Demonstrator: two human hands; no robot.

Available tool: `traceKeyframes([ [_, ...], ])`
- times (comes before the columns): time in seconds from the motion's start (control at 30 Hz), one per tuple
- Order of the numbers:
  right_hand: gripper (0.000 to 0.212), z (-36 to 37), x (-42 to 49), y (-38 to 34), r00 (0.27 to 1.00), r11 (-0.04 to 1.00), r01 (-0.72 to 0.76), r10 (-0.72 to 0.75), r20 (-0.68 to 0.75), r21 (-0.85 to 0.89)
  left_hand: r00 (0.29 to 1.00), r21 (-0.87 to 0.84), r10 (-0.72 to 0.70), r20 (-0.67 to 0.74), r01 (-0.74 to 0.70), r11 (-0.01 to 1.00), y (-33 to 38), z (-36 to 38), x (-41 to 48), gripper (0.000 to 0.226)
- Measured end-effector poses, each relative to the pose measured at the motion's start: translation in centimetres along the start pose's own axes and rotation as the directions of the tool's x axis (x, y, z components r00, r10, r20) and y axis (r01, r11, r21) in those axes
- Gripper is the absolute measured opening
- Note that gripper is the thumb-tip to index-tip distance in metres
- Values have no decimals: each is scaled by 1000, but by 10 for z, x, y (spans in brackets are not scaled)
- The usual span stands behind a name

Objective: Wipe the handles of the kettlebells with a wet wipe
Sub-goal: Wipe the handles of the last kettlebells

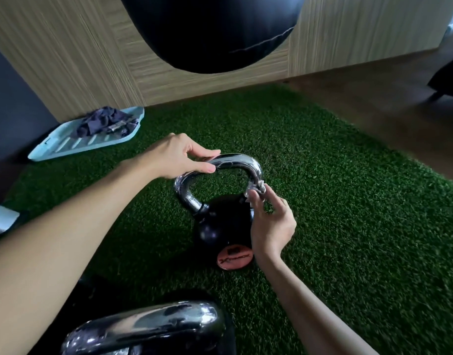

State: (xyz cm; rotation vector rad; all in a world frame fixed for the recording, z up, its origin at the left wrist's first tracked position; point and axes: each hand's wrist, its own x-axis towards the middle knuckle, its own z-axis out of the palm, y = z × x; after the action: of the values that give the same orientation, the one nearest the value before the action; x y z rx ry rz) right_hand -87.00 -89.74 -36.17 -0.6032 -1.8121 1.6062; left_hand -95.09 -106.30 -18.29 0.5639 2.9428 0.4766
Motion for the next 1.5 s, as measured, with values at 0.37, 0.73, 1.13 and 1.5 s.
traceKeyframes([
  [0.37, 33, 2, 16, -4, 980, 968, 199, -200, 5, -151, 998, -56, 23, 61, -19, 998, -9, 3, 11, 35],
  [0.73, 28, 12, 37, -20, 940, 893, 330, -340, 22, -306, 998, -95, -33, 55, 38, 995, -2, 3, 16, 40],
  [1.13, 20, 13, 46, -31, 747, 653, 620, -662, 71, -436, 998, -65, -53, 12, 54, 996, -4, 13, 8, 37],
  [1.5, 21, -24, 28, -49, 817, 809, 570, -541, 198, -141, 991, 67, -109, -83, 115, 991, 28, 17, -38, 45],
])
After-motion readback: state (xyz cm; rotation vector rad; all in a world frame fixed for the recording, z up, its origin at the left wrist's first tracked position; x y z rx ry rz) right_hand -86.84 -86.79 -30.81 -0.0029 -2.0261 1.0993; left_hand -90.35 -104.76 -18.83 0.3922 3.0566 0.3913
